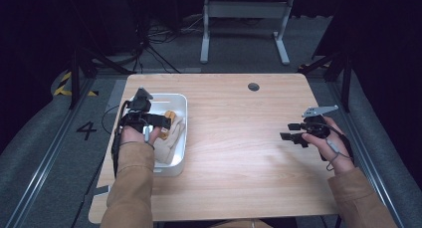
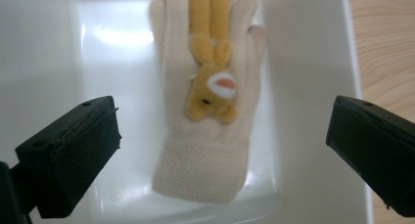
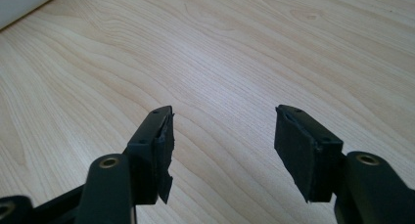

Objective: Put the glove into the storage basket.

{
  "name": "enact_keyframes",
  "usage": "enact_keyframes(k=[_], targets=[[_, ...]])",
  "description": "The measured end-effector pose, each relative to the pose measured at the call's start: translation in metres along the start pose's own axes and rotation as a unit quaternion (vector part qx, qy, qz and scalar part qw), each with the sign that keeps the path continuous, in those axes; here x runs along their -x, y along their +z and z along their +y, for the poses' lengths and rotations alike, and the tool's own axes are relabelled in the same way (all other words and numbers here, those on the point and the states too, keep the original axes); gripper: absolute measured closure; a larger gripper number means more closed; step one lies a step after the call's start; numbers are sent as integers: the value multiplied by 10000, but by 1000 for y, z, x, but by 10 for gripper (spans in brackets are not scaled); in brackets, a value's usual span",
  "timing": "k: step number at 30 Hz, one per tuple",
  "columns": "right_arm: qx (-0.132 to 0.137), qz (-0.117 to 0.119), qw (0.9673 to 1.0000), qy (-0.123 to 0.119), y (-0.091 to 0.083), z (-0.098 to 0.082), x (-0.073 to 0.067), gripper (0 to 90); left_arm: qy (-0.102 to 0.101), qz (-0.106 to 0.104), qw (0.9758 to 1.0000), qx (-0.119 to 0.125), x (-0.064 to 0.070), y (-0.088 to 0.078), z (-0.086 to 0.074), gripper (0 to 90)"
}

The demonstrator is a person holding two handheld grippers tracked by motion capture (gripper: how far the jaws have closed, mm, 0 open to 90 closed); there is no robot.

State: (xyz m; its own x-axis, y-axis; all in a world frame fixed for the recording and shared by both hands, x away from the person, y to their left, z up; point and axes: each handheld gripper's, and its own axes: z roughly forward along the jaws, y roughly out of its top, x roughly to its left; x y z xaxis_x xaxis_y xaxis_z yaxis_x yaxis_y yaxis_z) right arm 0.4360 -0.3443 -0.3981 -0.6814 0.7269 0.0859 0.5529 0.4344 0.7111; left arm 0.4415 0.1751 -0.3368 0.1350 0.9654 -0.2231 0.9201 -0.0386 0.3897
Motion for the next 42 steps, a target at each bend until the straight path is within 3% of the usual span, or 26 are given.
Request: enact_keyframes(k=[3, 8, 12, 18, 23, 24, 25, 29, 32, 34, 39, 42], targets=[[10, 6, 10000, 19, -1, 0, 0, 409, 132, -81, 9998, 133, 4, -10, 0, 1], [24, -8, 10000, 20, -2, -1, 0, 408, 460, -278, 9971, 533, 12, -26, -2, 11], [9, -25, 10000, 36, -3, -2, -1, 408, 785, -441, 9926, 816, 26, -31, -3, 0], [25, -69, 10000, 67, -7, -6, 1, 408, 1320, -786, 9824, 1062, 53, -34, -4, 0], [40, -108, 9999, 126, -12, -11, 2, 407, 1803, -1025, 9714, 1153, 78, -32, -4, 0], [30, -117, 9999, 122, -13, -12, 2, 407, 1902, -1092, 9686, 1173, 83, -31, -4, 0], [44, -138, 9998, 142, -14, -13, 3, 407, 2044, -1181, 9642, 1212, 87, -31, -4, 0], [62, -152, 9997, 185, -18, -16, 5, 407, 2383, -1325, 9531, 1314, 102, -31, -8, 0], [58, -168, 9996, 218, -19, -17, 6, 407, 2575, -1498, 9452, 1340, 110, -30, -11, 0], [47, -171, 9996, 207, -19, -17, 6, 407, 2643, -1620, 9415, 1322, 114, -29, -12, 0], [64, -148, 9997, 193, -19, -16, 5, 405, 2974, -1801, 9260, 1475, 125, -24, -21, 0], [72, -149, 9997, 196, -19, -16, 5, 406, 3022, -1955, 9192, 1597, 130, -16, -28, 0]])
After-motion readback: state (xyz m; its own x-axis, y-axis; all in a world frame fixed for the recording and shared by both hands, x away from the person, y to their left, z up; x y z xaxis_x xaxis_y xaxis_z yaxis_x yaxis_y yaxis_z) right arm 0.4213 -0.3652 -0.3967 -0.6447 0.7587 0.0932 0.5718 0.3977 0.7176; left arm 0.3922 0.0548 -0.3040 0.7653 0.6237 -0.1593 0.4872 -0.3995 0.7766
